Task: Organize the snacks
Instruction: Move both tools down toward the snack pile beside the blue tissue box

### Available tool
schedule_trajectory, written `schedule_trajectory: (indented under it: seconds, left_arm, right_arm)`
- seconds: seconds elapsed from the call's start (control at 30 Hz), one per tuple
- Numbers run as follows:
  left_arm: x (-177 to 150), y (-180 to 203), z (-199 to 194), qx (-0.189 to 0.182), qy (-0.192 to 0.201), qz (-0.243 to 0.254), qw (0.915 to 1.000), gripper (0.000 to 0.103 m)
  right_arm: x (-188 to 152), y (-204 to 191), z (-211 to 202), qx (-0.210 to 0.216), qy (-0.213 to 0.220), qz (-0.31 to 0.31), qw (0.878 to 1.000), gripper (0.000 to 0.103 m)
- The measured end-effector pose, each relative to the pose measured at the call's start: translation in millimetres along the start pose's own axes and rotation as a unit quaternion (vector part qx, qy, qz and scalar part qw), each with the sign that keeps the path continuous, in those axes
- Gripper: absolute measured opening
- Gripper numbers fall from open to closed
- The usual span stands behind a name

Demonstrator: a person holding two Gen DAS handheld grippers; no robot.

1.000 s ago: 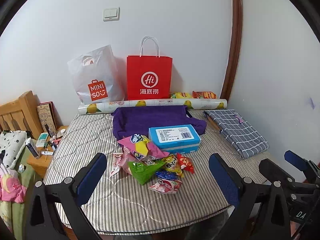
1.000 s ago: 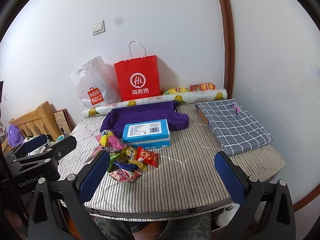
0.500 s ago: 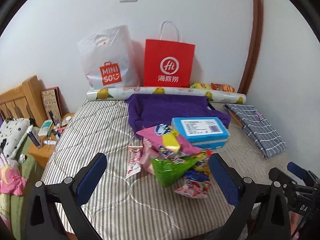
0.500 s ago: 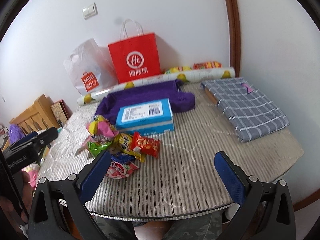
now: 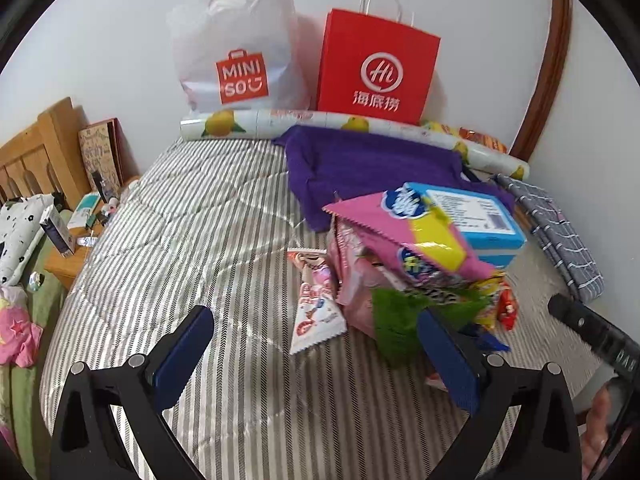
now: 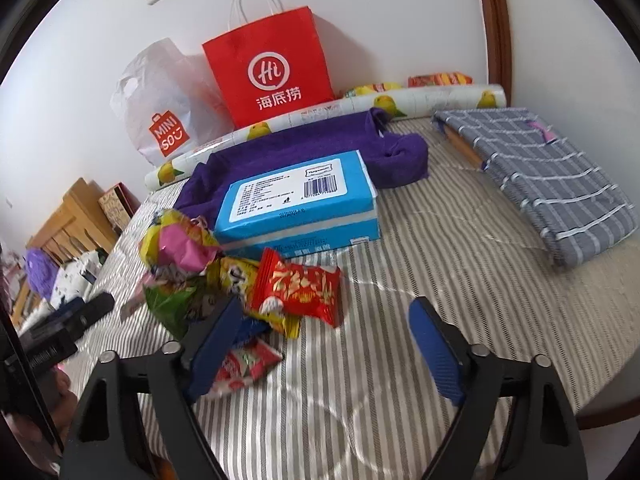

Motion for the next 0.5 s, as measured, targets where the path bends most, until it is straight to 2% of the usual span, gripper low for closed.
schedule_trajectory:
  seconds: [0.3, 0.5]
  left_arm:
    - [-4, -11, 26, -0.029, -0.013, -0.040, 0.9987, 0.102]
    - [-7, -10, 38, -0.011, -0.024, -0.030, 0.9992, 0.102]
  right_arm:
    - [7, -9, 40, 0.027, -0.032, 0.000, 0.999, 0.083]
    - [2, -11, 65, 0.008, -0.056, -0.008, 0.998, 0.083]
Point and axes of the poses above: each gripper's, at about its wrist camera, not at the fingertips, and z roughly the way its jaws point, y to its right, x to its top, the point moved 7 cm from there along z, roughly the way its jaws point, and after that the axes turned 7 degrees about -x, right-handed, at the moved point
